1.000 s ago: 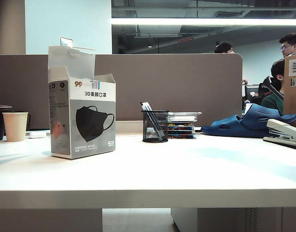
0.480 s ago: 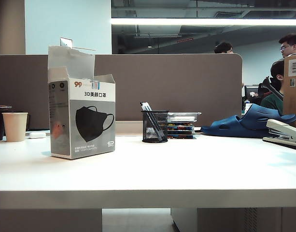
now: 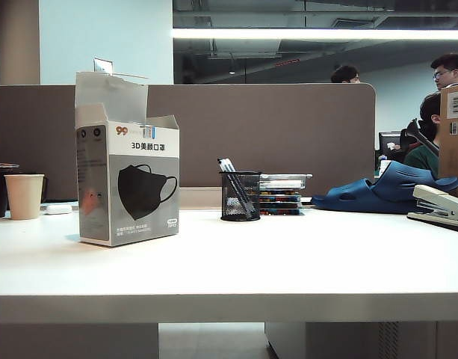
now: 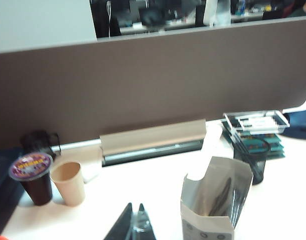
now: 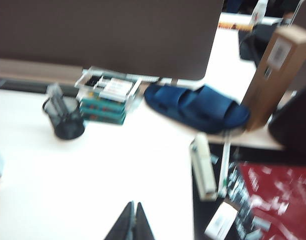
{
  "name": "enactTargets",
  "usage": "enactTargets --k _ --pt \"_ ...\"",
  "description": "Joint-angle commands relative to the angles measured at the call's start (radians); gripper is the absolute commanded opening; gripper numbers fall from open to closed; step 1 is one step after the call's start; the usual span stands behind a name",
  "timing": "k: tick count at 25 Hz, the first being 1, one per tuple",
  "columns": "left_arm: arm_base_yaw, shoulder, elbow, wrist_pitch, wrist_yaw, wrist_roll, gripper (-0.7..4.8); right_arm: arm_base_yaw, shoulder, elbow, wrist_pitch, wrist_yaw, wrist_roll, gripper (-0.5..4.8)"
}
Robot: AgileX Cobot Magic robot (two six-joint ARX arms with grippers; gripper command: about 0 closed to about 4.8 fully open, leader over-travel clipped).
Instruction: Put the mask into the mask box.
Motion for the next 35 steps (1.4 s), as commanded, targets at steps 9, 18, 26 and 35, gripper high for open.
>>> enactTargets --k 9,18,26,35 --pt "-0.039 -0.203 -0.049 -0.082 -0.013 -0.047 -0.06 0.002 -0.380 -0.394 0.142 -0.005 0.084 -0.06" --pt "-0.090 -0.444 -0.250 -0.106 -0.050 -0.050 -0.06 0.002 -0.666 -0.659 0.193 -0.005 0.090 -0.06" --pt "-0.090 -0.649 -0.402 -0.145 -0.058 -0.052 -0.06 0.002 -0.866 -0.872 0.252 -0.016 0.108 -0.06" --pt "-0.090 -0.649 -0.579 0.065 -0.102 -0.048 -0.06 0.003 -0.961 -1.096 0.535 -0.081 0.113 -0.06"
